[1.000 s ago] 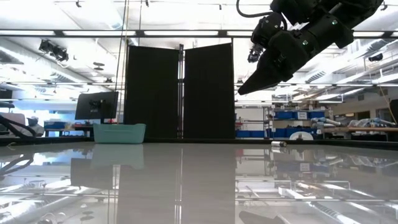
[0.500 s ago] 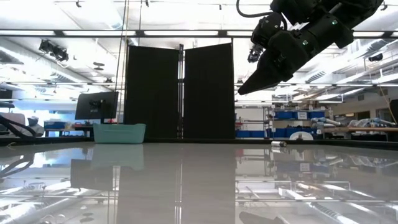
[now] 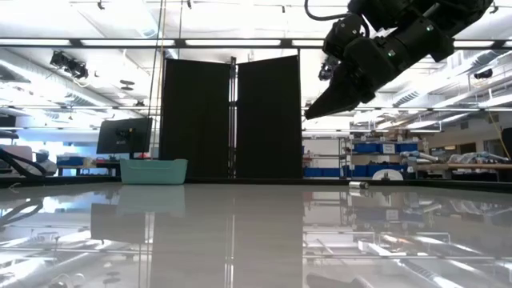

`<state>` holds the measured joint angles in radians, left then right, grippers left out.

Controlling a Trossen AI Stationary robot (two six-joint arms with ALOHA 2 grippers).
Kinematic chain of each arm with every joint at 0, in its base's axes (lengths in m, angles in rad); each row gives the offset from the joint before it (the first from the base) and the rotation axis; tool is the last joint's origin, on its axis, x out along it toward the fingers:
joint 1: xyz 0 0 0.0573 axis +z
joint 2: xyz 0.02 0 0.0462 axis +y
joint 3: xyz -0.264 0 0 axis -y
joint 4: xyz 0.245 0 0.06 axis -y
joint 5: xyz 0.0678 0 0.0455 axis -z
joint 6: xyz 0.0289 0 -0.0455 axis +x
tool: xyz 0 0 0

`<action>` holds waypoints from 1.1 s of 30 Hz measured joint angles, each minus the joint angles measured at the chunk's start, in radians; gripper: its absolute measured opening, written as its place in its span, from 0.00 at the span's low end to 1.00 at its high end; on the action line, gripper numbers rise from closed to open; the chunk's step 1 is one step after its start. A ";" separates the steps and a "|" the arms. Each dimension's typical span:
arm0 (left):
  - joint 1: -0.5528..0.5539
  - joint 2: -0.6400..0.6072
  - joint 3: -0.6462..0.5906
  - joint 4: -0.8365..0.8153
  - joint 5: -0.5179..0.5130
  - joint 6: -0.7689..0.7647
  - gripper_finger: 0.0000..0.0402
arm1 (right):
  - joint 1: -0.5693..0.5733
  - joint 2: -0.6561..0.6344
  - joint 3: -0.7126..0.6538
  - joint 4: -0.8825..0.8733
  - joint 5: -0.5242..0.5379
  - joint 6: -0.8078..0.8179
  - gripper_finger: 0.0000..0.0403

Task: Sort batteries
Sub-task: Put the silver battery into the blue bin, then put the center red battery into the yellow bin

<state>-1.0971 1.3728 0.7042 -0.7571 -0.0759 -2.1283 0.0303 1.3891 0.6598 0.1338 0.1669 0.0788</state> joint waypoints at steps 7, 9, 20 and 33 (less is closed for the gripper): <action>0.037 -0.001 0.104 -0.163 -0.029 0.100 0.41 | 0.000 0.000 0.000 0.023 0.000 -0.001 0.13; 0.050 -0.002 0.123 -0.192 -0.065 0.125 0.41 | 0.000 0.000 0.000 0.023 0.003 -0.002 0.15; 0.103 0.001 0.073 -0.057 -0.204 0.157 0.10 | 0.000 0.000 0.000 0.022 0.024 -0.029 0.11; 0.211 0.001 0.072 0.049 -0.257 0.356 0.03 | 0.000 0.000 0.000 0.019 0.024 -0.046 0.07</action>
<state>-0.8857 1.3735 0.7757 -0.7086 -0.3332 -1.7722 0.0303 1.3891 0.6601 0.1528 0.1909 0.0325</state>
